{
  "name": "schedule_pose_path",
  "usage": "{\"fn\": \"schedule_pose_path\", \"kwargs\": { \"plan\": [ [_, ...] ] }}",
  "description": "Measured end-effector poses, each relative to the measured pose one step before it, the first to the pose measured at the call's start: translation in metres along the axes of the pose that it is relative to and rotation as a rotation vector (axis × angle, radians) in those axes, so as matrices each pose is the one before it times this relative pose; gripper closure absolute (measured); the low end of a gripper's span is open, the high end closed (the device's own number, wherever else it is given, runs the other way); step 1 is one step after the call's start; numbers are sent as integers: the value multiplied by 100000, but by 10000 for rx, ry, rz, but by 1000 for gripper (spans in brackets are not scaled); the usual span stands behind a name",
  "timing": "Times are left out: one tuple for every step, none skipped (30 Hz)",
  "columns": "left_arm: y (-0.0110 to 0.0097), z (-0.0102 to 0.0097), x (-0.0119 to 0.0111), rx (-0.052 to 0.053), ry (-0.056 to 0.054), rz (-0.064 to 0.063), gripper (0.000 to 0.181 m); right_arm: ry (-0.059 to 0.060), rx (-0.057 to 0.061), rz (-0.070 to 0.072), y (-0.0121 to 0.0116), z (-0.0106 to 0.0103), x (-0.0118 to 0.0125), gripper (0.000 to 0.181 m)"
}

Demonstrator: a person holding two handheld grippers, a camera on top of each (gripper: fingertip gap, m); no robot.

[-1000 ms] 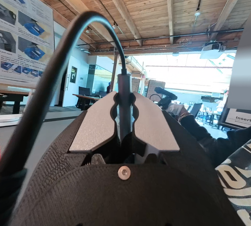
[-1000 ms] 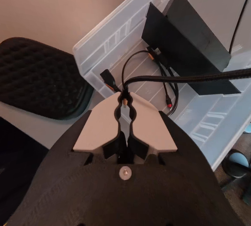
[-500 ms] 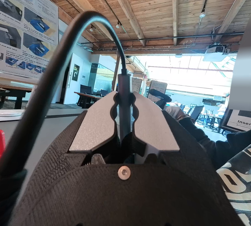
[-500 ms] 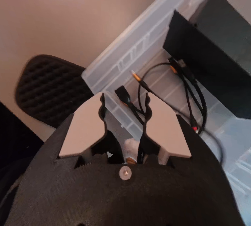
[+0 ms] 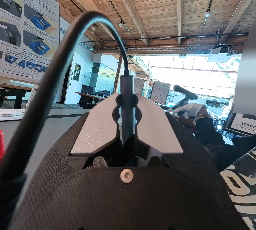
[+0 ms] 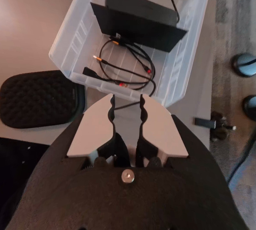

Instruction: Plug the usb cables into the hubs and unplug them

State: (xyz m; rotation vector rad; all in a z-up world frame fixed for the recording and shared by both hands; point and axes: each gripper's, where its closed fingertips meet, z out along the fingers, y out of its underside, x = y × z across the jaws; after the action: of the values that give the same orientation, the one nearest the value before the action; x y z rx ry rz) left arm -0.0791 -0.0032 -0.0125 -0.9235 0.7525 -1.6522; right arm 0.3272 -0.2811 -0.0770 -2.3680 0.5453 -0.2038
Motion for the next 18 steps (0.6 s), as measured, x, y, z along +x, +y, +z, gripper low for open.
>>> {"fn": "schedule_pose_path", "kwargs": {
  "plan": [
    [72,28,6,-33,6,-9,164,-322,-105,386,883,-132,197,150],
    [65,44,2,-37,7,0,164,-404,-230,321,944,269,202,152],
    [53,41,12,-36,5,3,164,-486,-357,316,998,592,193,152],
    [61,32,-9,-34,4,-3,164,-590,-426,306,940,792,104,152],
    [54,47,-19,-33,-1,-12,164,-661,-398,259,774,870,-15,151],
    [58,29,-46,-31,-10,-21,164,-630,-382,238,604,862,-12,150],
    [46,24,-49,-26,-15,-25,164,-678,-390,259,463,790,-157,146],
    [30,20,-59,-19,-16,-23,164,-782,-354,269,318,713,-405,144],
    [26,3,-45,-12,-19,-21,164,-661,-295,273,143,639,-313,142],
    [11,0,-50,-4,-22,-14,164,-282,-214,246,-35,573,181,140],
    [5,-18,-35,1,-15,-8,164,-114,-158,150,-137,496,330,145],
    [-10,-17,-5,7,-6,-3,164,-215,-140,57,-155,351,16,156],
    [-10,-15,3,9,-4,4,164,-262,-64,-69,-204,142,-296,169],
    [-12,-33,8,8,-10,15,164,-157,74,-237,-247,-102,-503,173],
    [-9,-35,-9,5,-20,22,164,-38,163,-411,-242,-317,-705,177],
    [-8,-25,-12,8,-24,17,164,51,217,-480,-284,-446,-816,177],
    [-19,-24,-23,10,-16,6,164,101,344,-542,-547,-550,-850,177],
    [-1,-11,-7,4,-7,-4,164,138,553,-605,-995,-597,-753,177]
  ]
}}
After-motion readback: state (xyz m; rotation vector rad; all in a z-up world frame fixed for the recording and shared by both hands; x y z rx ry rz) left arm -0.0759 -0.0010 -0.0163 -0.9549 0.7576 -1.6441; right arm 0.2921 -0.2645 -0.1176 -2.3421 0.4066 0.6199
